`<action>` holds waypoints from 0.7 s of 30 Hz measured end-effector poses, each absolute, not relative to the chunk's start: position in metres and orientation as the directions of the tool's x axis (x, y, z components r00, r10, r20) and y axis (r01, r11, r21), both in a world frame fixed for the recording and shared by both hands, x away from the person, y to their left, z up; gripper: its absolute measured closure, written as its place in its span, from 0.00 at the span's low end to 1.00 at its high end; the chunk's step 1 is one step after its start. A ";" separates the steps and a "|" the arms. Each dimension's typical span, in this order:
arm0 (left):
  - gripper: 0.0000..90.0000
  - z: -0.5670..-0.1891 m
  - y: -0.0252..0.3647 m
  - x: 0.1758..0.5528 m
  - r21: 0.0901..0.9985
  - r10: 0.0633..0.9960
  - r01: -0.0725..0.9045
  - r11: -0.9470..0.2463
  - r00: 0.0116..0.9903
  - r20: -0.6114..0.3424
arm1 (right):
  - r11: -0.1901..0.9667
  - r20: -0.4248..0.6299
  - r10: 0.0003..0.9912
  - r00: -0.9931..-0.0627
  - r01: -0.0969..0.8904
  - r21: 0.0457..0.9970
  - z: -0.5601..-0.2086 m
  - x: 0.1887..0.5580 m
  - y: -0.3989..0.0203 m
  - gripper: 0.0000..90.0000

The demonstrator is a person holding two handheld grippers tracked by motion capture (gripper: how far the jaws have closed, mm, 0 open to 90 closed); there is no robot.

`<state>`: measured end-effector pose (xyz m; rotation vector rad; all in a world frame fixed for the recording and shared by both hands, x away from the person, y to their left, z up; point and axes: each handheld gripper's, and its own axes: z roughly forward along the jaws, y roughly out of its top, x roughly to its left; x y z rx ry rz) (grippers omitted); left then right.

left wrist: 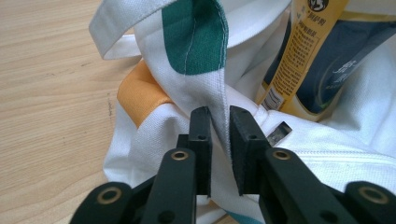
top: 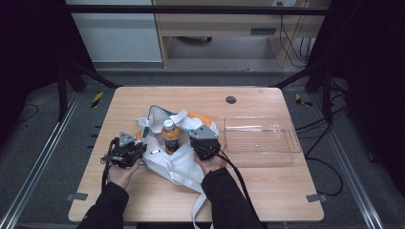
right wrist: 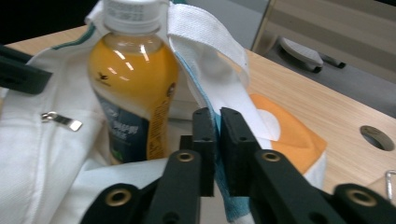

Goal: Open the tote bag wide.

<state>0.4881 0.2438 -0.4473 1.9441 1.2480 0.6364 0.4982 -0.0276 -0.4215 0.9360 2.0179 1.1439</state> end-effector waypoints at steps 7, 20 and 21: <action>0.96 -0.450 0.241 0.488 0.770 0.907 0.561 -0.303 0.419 0.052 | 0.260 -0.111 0.890 -0.443 0.290 0.921 -0.418 0.508 -0.035 0.99; 0.98 -0.452 0.243 0.489 0.751 0.901 0.573 -0.327 0.429 0.066 | 0.203 -0.089 0.946 -0.311 0.356 0.912 -0.434 0.535 -0.048 0.99; 0.98 -0.453 0.243 0.489 0.751 0.901 0.573 -0.328 0.429 0.067 | 0.203 -0.088 0.947 -0.308 0.365 0.909 -0.435 0.536 -0.047 0.98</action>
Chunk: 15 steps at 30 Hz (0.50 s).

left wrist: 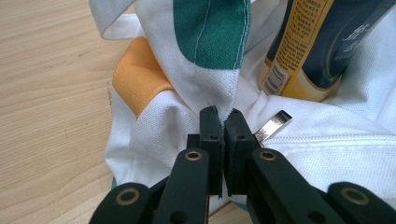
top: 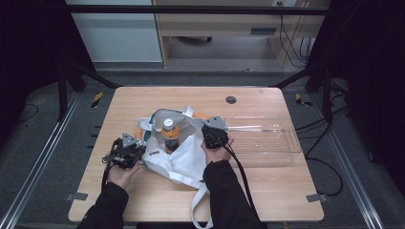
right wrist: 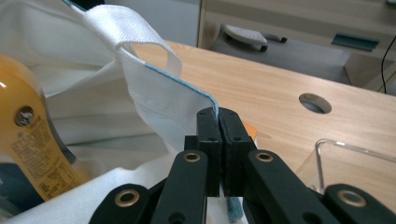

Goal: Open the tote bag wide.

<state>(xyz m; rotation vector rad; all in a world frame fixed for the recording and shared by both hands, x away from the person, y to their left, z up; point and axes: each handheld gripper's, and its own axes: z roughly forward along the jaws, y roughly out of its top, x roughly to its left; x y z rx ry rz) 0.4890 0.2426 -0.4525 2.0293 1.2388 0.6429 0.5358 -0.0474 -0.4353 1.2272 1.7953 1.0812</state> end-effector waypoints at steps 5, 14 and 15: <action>0.98 -0.453 0.243 0.489 0.747 0.900 0.574 -0.335 0.431 0.072 | 0.208 -0.092 0.952 -0.293 0.394 0.895 -0.442 0.541 -0.046 0.99; 0.98 -0.454 0.242 0.489 0.743 0.899 0.574 -0.344 0.431 0.084 | 0.230 -0.109 0.954 -0.281 0.449 0.864 -0.454 0.549 -0.044 0.98; 0.98 -0.454 0.242 0.489 0.743 0.898 0.574 -0.346 0.431 0.085 | 0.236 -0.116 0.954 -0.276 0.455 0.859 -0.456 0.550 -0.043 0.98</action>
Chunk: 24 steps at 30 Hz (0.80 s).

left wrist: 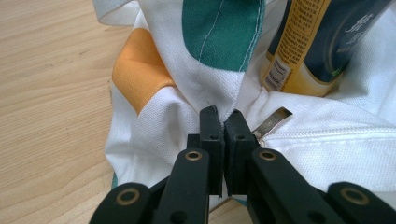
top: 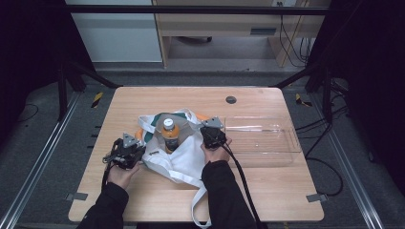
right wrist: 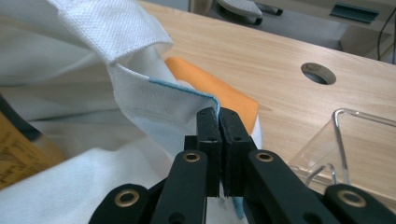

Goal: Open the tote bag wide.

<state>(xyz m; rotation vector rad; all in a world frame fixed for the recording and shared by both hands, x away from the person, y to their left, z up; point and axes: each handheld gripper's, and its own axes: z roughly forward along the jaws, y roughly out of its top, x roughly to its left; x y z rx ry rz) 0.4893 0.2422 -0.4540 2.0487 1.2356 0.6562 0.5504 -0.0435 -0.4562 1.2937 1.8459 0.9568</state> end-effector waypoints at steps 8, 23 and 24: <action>0.98 -0.455 0.242 0.489 0.743 0.897 0.572 -0.348 0.433 0.086 | 0.241 -0.119 0.957 -0.265 0.494 0.835 -0.467 0.557 -0.042 0.98; 0.76 -0.441 0.245 0.483 0.813 0.904 0.500 -0.300 0.421 0.075 | 0.242 -0.092 0.930 -0.356 0.404 0.882 -0.442 0.535 -0.052 0.82; 0.74 -0.435 0.247 0.480 0.834 0.906 0.475 -0.280 0.417 0.067 | 0.249 -0.099 0.925 -0.366 0.391 0.886 -0.440 0.532 -0.052 0.80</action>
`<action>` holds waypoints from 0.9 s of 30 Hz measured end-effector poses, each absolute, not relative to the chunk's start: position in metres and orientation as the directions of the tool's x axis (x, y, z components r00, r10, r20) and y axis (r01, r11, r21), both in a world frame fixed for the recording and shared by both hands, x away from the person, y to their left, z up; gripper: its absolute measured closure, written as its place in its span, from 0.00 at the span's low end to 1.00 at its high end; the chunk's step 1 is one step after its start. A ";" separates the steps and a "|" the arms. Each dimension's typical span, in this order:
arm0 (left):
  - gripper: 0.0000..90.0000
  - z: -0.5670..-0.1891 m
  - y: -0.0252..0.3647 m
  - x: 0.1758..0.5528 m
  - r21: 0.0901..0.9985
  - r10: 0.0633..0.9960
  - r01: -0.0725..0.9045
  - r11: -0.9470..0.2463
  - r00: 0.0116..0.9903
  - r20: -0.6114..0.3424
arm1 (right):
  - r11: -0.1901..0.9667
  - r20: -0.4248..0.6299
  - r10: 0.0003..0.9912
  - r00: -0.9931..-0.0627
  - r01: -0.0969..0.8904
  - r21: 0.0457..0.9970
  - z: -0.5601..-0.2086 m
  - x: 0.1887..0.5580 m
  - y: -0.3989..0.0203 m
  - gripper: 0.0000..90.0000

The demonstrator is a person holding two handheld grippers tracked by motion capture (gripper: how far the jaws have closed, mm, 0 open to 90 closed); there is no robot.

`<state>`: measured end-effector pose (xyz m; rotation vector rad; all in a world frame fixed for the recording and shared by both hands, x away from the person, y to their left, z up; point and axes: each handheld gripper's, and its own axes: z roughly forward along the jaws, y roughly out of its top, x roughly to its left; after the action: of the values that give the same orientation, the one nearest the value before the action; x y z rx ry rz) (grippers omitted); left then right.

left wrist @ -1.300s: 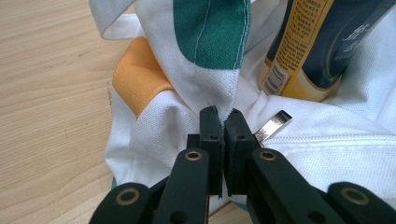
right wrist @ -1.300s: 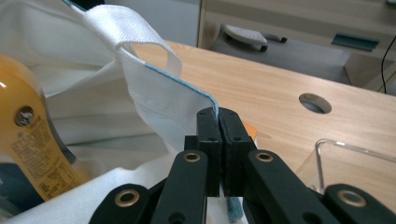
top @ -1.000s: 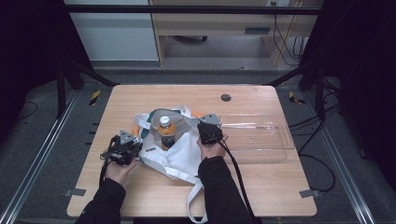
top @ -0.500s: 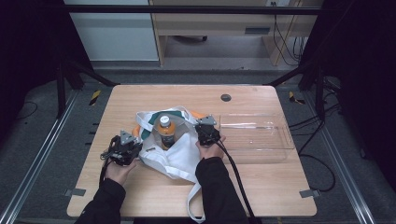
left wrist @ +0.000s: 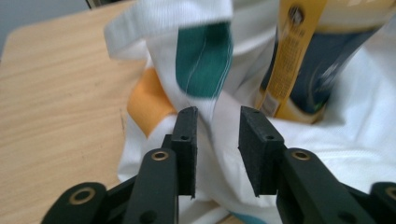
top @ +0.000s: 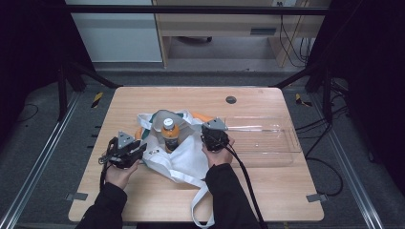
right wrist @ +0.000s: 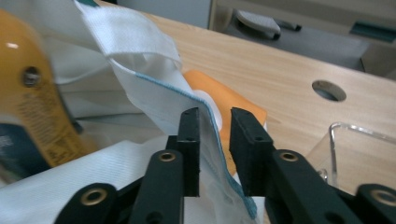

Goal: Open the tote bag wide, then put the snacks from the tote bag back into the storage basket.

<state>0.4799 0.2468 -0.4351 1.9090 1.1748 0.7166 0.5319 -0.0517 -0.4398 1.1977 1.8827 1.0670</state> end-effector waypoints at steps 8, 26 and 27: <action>0.64 -0.409 0.249 0.468 0.890 0.903 0.399 -0.222 0.429 0.032 | 0.240 -0.092 0.892 -0.442 0.291 0.926 -0.423 0.506 -0.058 0.67; 0.47 -0.389 0.230 0.461 0.907 0.873 0.352 -0.233 0.486 0.035 | 0.233 -0.028 0.827 -0.562 0.297 0.926 -0.419 0.467 -0.105 0.36; 0.47 -0.388 0.229 0.461 0.908 0.871 0.349 -0.232 0.491 0.034 | 0.231 -0.021 0.823 -0.567 0.301 0.925 -0.419 0.465 -0.108 0.36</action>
<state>0.4609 0.2293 -0.3881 1.8025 1.0268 0.7003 0.4654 -0.1080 -0.4191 1.0279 1.9914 1.3207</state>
